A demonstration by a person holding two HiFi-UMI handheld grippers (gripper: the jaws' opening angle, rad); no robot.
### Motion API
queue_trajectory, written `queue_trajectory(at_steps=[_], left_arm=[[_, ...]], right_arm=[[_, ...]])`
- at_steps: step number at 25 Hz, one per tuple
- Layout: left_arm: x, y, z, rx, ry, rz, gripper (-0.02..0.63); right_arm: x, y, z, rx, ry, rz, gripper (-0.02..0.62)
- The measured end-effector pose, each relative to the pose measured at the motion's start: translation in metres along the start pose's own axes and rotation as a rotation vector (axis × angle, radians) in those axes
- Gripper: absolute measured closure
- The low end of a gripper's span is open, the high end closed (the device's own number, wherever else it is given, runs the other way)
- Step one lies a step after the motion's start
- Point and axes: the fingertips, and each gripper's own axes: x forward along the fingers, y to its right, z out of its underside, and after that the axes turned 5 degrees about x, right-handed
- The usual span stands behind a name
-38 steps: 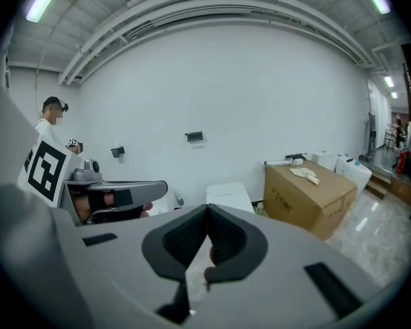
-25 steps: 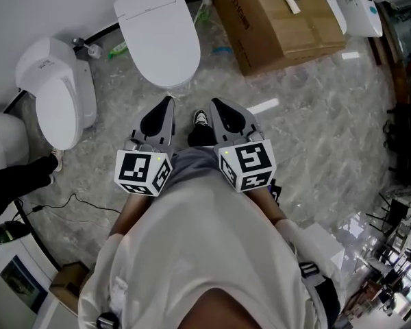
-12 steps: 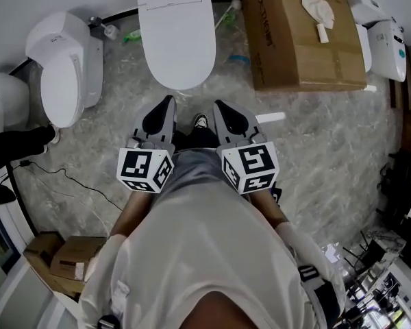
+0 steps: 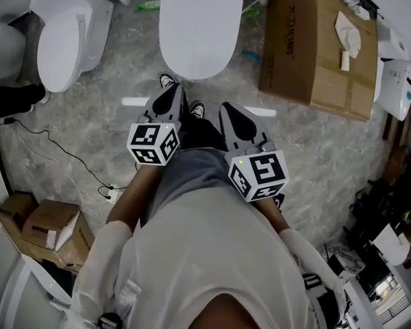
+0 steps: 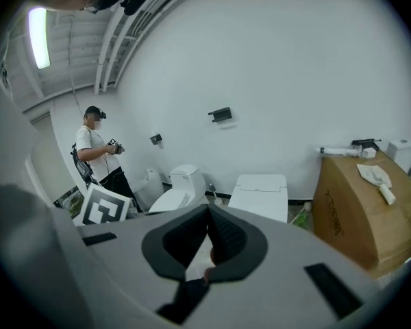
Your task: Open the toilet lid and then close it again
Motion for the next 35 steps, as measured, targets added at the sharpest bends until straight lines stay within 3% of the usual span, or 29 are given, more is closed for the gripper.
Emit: queue_trajectory(at_steps=[12, 20, 25, 29, 31, 33, 35], left_arm=[[0.065, -0.103, 0.086, -0.207, -0.185, -0.131, 0.604], [0.088, -0.154, 0.145, -0.284, -0.287, -0.194, 0.604], [0.122, -0.183, 0.198, -0.381, -0.325, -0.275, 0.604], [0.146, -0.196, 0.235, -0.366, -0.342, -0.281, 0.601], [0.157, -0.204, 0.249, -0.395, -0.333, -0.29, 0.58], [0.166, -0.21, 0.262, -0.456, -0.316, -0.283, 0.505], [0.174, -0.216, 0.273, -0.509, -0.297, -0.28, 0.486]], right_arm=[[0.057, -0.002, 0.001, 0.001, -0.132, -0.067, 0.584], [0.081, -0.007, 0.009, 0.031, -0.196, -0.08, 0.584], [0.088, 0.01, 0.041, 0.099, -0.261, -0.135, 0.584], [0.086, 0.022, 0.072, 0.124, -0.327, -0.153, 0.584], [0.085, 0.032, 0.084, 0.13, -0.355, -0.148, 0.584], [0.084, 0.04, 0.092, 0.135, -0.373, -0.138, 0.584], [0.084, 0.046, 0.097, 0.136, -0.389, -0.128, 0.584]])
